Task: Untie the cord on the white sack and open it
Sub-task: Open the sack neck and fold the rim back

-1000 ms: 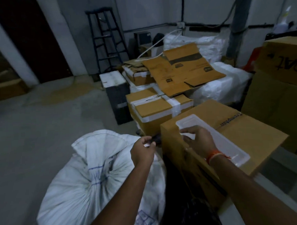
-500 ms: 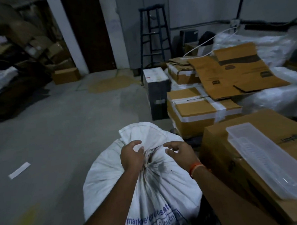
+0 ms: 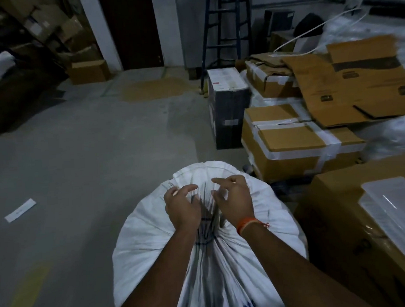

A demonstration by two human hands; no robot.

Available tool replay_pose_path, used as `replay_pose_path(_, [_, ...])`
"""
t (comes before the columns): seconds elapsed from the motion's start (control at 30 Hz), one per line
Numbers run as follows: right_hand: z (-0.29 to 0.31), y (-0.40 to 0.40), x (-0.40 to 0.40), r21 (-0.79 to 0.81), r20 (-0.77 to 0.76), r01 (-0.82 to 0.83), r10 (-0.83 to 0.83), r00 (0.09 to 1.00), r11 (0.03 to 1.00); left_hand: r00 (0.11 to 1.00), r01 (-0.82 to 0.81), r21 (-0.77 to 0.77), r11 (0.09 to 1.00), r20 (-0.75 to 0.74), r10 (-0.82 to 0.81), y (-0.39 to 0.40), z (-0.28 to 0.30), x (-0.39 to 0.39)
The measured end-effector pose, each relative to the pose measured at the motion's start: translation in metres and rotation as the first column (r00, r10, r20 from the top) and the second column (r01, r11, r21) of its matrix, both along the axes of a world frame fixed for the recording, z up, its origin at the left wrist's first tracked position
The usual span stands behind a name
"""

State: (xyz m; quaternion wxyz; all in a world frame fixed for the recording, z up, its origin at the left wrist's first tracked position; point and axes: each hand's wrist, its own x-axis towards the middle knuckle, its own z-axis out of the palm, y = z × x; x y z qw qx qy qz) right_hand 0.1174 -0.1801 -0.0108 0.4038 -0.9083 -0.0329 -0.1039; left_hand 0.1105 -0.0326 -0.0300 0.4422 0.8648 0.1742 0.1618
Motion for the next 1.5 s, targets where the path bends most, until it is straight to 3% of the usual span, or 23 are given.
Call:
replay_pose_path(0.23, [-0.015,0.007,0.023,0.106,0.051,0.075,-0.081,0.995,0.992,0.996,0.062,-0.114,0.992,0.078,-0.053,0.01,-0.009,0.003])
replay_pose_path(0.5, [-0.012,-0.005,-0.045,0.292,0.054,0.053,-0.072,0.996,0.955,0.989,0.069,-0.246,0.967,0.145,-0.034,0.009,-0.005,-0.059])
replay_pose_path(0.67, [-0.003,-0.016,-0.083,0.297,0.002,-0.009,0.009,1.0,0.955,0.983,0.109,-0.256,0.96,0.171,-0.066,0.007,0.014,-0.098])
replay_pose_path(0.83, [0.012,-0.028,-0.096,0.153,0.018,-0.101,0.099,0.995,0.983,0.968,-0.007,-0.428,0.904,0.223,0.113,0.013,0.053,-0.118])
replay_pose_path(1.0, [0.018,-0.029,-0.104,0.102,-0.02,-0.143,0.145,0.989,0.984,0.956,0.03,-0.267,0.963,0.288,0.05,0.01,0.104,-0.117])
replay_pose_path(1.2, [0.025,-0.024,-0.113,0.015,-0.052,-0.176,0.176,0.983,0.984,0.991,0.13,-0.013,0.991,0.038,-0.129,0.013,0.124,-0.082])
replay_pose_path(1.4, [0.013,-0.027,-0.119,0.018,-0.04,-0.221,0.222,0.974,0.975,0.969,0.105,-0.034,0.994,-0.219,-0.11,0.021,0.116,-0.055])
replay_pose_path(1.5, [0.011,-0.032,-0.124,0.046,-0.023,-0.239,0.24,0.97,0.97,0.959,0.093,-0.072,0.993,-0.263,-0.108,0.024,0.111,-0.052])
